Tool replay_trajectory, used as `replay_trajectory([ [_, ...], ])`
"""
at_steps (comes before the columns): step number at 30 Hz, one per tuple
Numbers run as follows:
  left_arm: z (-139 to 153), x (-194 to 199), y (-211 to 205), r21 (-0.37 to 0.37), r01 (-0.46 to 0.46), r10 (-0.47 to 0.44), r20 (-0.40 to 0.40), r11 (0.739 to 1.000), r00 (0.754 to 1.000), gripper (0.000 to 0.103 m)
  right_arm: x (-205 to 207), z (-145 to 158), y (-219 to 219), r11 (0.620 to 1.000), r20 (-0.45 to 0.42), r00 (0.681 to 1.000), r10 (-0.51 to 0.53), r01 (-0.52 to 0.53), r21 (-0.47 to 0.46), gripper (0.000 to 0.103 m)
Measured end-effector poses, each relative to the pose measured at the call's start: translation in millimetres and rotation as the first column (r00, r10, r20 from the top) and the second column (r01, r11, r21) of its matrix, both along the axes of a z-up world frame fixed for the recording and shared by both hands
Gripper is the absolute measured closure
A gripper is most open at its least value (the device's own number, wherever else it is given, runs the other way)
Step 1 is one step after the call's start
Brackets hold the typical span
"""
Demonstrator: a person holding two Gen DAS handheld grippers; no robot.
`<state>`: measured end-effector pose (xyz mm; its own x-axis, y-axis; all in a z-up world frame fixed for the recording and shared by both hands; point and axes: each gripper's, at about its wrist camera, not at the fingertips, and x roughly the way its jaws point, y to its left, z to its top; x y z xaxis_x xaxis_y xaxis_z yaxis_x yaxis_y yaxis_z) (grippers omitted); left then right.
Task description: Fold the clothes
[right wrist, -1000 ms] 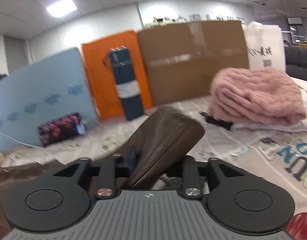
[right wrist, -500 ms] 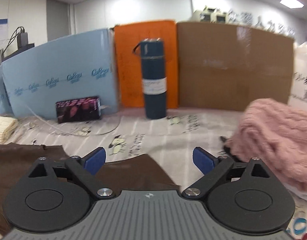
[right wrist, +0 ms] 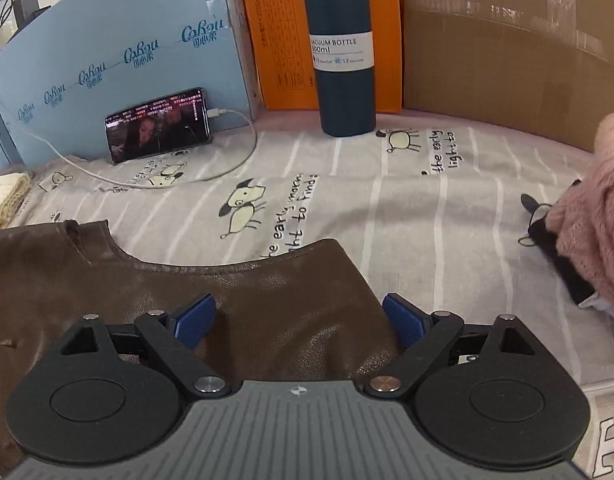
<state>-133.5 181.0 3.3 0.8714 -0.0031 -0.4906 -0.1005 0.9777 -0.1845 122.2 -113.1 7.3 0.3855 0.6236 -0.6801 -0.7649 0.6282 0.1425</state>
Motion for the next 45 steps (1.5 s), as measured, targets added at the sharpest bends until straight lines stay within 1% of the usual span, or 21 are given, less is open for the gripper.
replay_trajectory([
  [2,-0.8,6.0,-0.3,0.031,-0.006,0.005,0.008,1.0,1.0,0.098,-1.1,0.0,-3.2,1.0,0.014,1.0,-0.008,0.008,0.003,0.025],
  [4,4.3,10.6,-0.8,0.082,-0.018,0.015,0.04,0.996,0.999,0.1,-1.0,2.5,-7.3,1.0,0.047,0.999,-0.026,0.026,0.008,0.059],
  [5,8.7,12.9,-1.8,0.116,-0.027,0.02,0.062,0.993,0.998,0.1,-0.9,3.7,-9.4,0.999,0.064,0.997,-0.035,0.035,0.01,0.063],
  [7,22.4,18.1,-1.2,0.185,-0.05,0.027,0.128,0.981,0.991,0.1,-1.1,6.3,-13.5,0.999,0.097,0.994,-0.053,0.052,0.016,0.081],
  [10,47.3,22.0,-2.1,0.259,-0.087,0.023,0.241,0.962,0.97,0.101,-15.1,16.2,-17.4,0.997,0.179,0.983,-0.05,0.04,0.059,0.093],
  [13,73.7,6.5,-12.3,0.291,-0.085,-0.031,0.373,0.953,0.927,0.101,-33.4,33.3,-29.6,0.987,0.265,0.96,-0.093,0.055,0.148,0.095],
  [15,88.3,-15.3,-21.9,0.298,-0.054,-0.091,0.453,0.953,0.887,0.101,-46.1,45.1,-45.3,0.971,0.303,0.942,-0.142,0.073,0.227,0.095],
  [20,104.1,-87.8,-44.1,0.284,0.105,-0.26,0.59,0.953,0.765,0.101,-89.2,69.3,-94.1,0.908,0.371,0.893,-0.254,0.088,0.41,0.095],
  [21,103.5,-101.3,-47.2,0.274,0.149,-0.291,0.608,0.95,0.739,0.101,-100.5,72.4,-103.4,0.896,0.385,0.882,-0.273,0.088,0.436,0.095],
  [24,97.7,-132.9,-51.4,0.231,0.269,-0.354,0.646,0.935,0.676,0.101,-131.1,74.7,-126.4,0.868,0.403,0.856,-0.324,0.1,0.486,0.095],
  [26,91.8,-148.9,-51.1,0.208,0.371,-0.409,0.662,0.905,0.628,0.101,-150.5,74.1,-140.3,0.852,0.407,0.841,-0.356,0.113,0.512,0.096],
  [28,85.2,-161.3,-51.1,0.189,0.482,-0.474,0.66,0.855,0.583,0.101,-168.5,71.5,-153.5,0.836,0.401,0.83,-0.387,0.132,0.533,0.096],
  [30,77.4,-166.7,-50.7,0.142,0.586,-0.526,0.638,0.798,0.562,0.101,-184.5,63.7,-170.6,0.816,0.372,0.828,-0.42,0.165,0.555,0.096],
  [32,69.2,-169.4,-51.5,0.114,0.664,-0.581,0.607,0.739,0.543,0.1,-198.1,53.7,-184.6,0.802,0.341,0.83,-0.441,0.194,0.565,0.096],
  [34,60.1,-170.9,-53.5,0.078,0.721,-0.627,0.564,0.688,0.537,0.098,-212.6,41.8,-197.3,0.789,0.307,0.83,-0.466,0.233,0.568,0.096],
  [35,55.4,-169.7,-52.5,0.06,0.731,-0.637,0.541,0.68,0.549,0.097,-220.0,35.2,-203.0,0.784,0.289,0.828,-0.48,0.257,0.566,0.096],
  [37,45.9,-166.9,-49.8,0.022,0.744,-0.654,0.495,0.667,0.572,0.096,-229.8,26.5,-213.9,0.774,0.262,0.818,-0.512,0.308,0.553,0.096],
  [40,31.2,-169.9,-42.8,-0.017,0.725,-0.655,0.414,0.689,0.632,0.087,-242.4,16.1,-234.9,0.748,0.226,0.788,-0.572,0.388,0.539,0.096],
  [43,15.4,-175.8,-37.0,-0.041,0.696,-0.644,0.342,0.717,0.684,0.048,-245.7,12.2,-250.7,0.722,0.21,0.751,-0.627,0.458,0.518,0.096],
  [44,13.0,-176.7,-30.8,-0.048,0.672,-0.622,0.334,0.739,0.708,0.017,-245.0,11.3,-253.2,0.715,0.207,0.74,-0.64,0.475,0.512,0.096],
  [45,11.0,-177.5,-24.3,-0.055,0.646,-0.597,0.328,0.762,0.732,0.011,-241.8,12.4,-253.6,0.712,0.206,0.735,-0.646,0.484,0.509,0.095],
])
